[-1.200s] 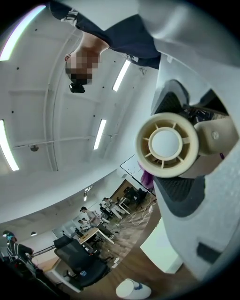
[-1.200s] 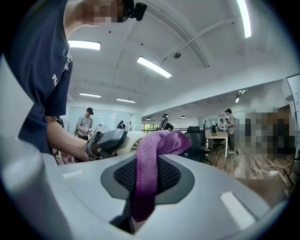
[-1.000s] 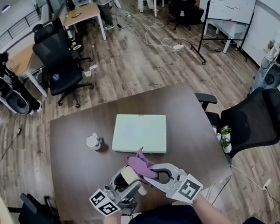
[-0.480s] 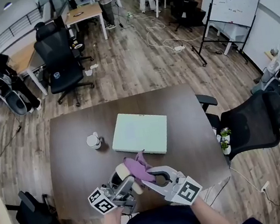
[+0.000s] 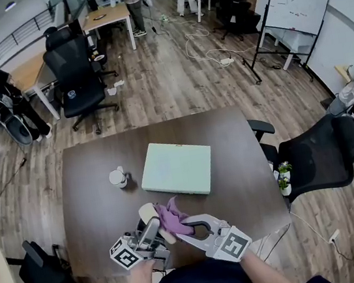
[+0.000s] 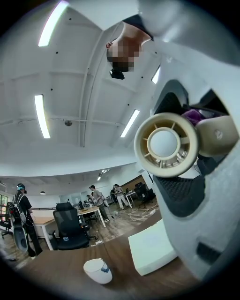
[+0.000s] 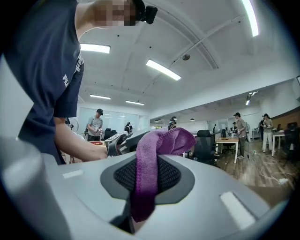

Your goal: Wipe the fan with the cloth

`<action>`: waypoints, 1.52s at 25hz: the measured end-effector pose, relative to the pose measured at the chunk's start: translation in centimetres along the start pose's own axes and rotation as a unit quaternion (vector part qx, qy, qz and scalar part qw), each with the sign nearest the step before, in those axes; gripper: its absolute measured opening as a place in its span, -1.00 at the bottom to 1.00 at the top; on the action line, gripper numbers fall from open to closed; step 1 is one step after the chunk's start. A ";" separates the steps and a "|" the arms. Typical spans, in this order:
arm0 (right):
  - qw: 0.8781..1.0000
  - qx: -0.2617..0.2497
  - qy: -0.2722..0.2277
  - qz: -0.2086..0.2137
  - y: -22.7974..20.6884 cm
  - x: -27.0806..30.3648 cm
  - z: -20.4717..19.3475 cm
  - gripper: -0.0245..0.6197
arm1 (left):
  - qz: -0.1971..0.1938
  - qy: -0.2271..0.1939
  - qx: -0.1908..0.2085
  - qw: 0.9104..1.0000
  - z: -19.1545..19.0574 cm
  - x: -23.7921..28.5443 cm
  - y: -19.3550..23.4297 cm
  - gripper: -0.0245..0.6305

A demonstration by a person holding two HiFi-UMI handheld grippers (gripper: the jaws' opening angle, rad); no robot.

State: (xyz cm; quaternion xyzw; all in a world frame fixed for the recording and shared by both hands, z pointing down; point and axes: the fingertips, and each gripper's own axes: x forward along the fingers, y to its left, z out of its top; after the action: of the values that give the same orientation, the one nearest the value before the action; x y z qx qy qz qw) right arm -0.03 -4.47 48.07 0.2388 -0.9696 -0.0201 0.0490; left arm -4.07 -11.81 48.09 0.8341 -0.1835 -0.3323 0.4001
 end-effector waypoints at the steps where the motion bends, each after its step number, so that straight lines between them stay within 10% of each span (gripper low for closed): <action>1: 1.000 -0.003 0.003 0.003 0.1 0.0 0.0 -0.68 | 0.001 -0.005 -0.001 1.000 0.2 0.0 0.0 0.24; 28: 0.992 -0.018 0.033 0.120 5.1 -0.2 -0.7 -0.68 | 0.061 -0.041 0.027 0.997 2.9 -1.6 1.8 0.24; 38: 0.997 -0.004 0.038 0.065 3.2 0.4 -1.0 -0.68 | 0.035 -0.015 0.013 0.999 1.4 -1.1 0.6 0.24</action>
State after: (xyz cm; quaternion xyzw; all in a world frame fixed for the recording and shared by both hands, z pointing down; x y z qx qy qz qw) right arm -1.73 -1.84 49.26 0.1757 -0.9805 -0.0117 0.0874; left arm -5.90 -12.35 48.40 0.8272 -0.2231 -0.3282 0.3978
